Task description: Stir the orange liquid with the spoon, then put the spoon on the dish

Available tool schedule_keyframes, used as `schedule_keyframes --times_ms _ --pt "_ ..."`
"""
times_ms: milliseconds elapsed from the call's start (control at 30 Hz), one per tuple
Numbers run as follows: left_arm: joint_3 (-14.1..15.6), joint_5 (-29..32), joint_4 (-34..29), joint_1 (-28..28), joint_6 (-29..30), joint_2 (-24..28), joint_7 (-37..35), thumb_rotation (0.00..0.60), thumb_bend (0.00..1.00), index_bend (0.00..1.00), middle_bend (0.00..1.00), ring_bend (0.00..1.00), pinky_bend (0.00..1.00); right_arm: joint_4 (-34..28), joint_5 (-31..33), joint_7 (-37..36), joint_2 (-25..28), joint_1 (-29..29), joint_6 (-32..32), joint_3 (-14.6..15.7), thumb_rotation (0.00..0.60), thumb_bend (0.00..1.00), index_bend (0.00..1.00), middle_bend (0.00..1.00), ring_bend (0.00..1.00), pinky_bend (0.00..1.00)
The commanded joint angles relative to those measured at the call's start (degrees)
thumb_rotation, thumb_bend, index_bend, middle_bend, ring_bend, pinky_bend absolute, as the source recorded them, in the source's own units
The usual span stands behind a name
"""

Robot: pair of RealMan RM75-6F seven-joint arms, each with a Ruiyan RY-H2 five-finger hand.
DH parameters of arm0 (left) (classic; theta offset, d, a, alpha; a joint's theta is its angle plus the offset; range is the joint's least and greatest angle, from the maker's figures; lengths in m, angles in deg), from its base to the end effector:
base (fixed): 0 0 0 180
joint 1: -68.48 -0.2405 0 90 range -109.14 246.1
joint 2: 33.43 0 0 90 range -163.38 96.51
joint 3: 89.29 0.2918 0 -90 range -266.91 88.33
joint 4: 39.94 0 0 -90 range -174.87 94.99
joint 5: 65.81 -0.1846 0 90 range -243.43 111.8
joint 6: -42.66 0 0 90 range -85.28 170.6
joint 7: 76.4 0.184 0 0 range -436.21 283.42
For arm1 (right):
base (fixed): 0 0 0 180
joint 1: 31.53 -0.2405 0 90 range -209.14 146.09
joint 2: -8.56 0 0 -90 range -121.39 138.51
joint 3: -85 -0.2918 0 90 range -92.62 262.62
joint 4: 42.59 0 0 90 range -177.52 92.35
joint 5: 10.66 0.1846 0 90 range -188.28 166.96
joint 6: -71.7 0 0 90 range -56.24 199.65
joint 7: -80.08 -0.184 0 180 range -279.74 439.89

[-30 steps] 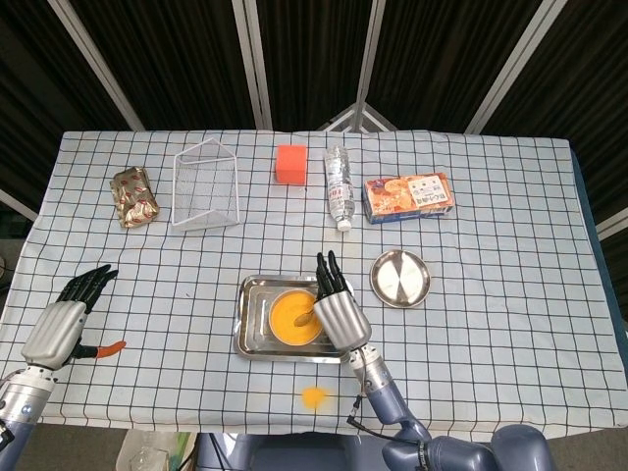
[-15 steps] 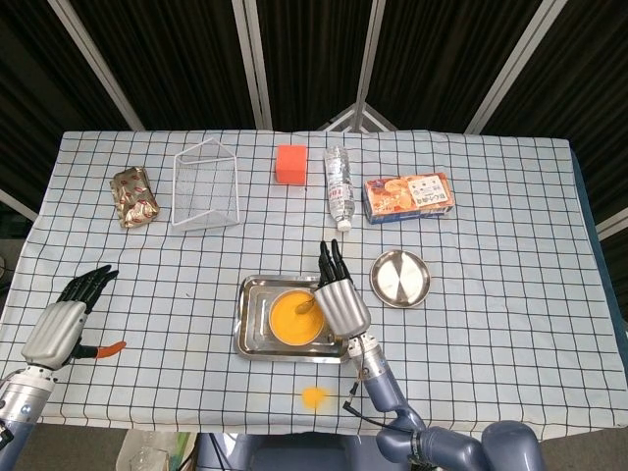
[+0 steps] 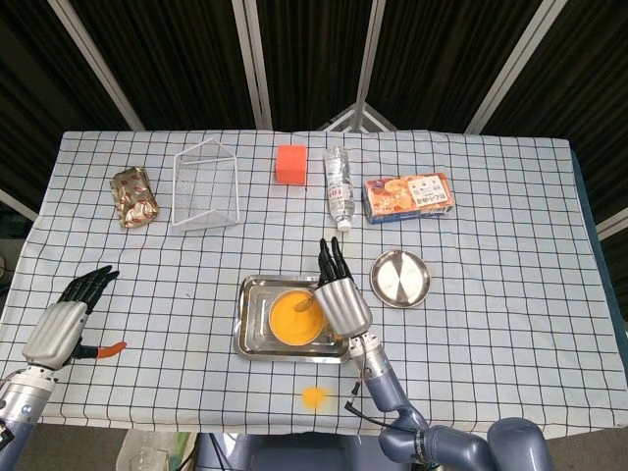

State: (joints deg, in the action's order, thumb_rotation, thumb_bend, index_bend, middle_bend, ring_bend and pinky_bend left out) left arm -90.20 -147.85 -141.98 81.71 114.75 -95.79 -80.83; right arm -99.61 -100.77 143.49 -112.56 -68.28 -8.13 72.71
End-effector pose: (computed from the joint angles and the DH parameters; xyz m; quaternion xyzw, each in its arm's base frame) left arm -0.2957 0.2516 0.1526 -0.6162 -0.4940 -0.3933 0.4708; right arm -0.0941 -0.3396 -0.0907 0.7044 0.0301 0.3304 0.6275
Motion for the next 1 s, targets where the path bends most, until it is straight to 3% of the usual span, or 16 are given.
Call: schedule_keyframes --times_ms 33,300,1000 --pt "0.0 -0.1 -0.1 -0.1 0.1 0.0 0.1 0.6 0.0 0.0 0.0 0.0 0.02 -2.0 0.1 1.2 1.0 1.0 -0.6 0.7 0.6 0.8 0.82 0.28 0.0 0.0" --pt "0.1 0.1 -0.3 -0.1 -0.1 0.0 0.2 0.6 0.0 0.0 0.0 0.0 0.02 -3.5 0.1 1.8 1.8 2.8 -0.9 2.8 0.6 0.8 0.82 0.28 0.0 0.0" --pt "-0.1 0.8 -0.3 0.1 -0.4 0.1 -0.1 0.6 0.0 0.0 0.0 0.0 0.02 1.0 1.5 -1.7 -0.3 2.1 0.9 1.7 0.6 0.8 0.82 0.28 0.0 0.0"
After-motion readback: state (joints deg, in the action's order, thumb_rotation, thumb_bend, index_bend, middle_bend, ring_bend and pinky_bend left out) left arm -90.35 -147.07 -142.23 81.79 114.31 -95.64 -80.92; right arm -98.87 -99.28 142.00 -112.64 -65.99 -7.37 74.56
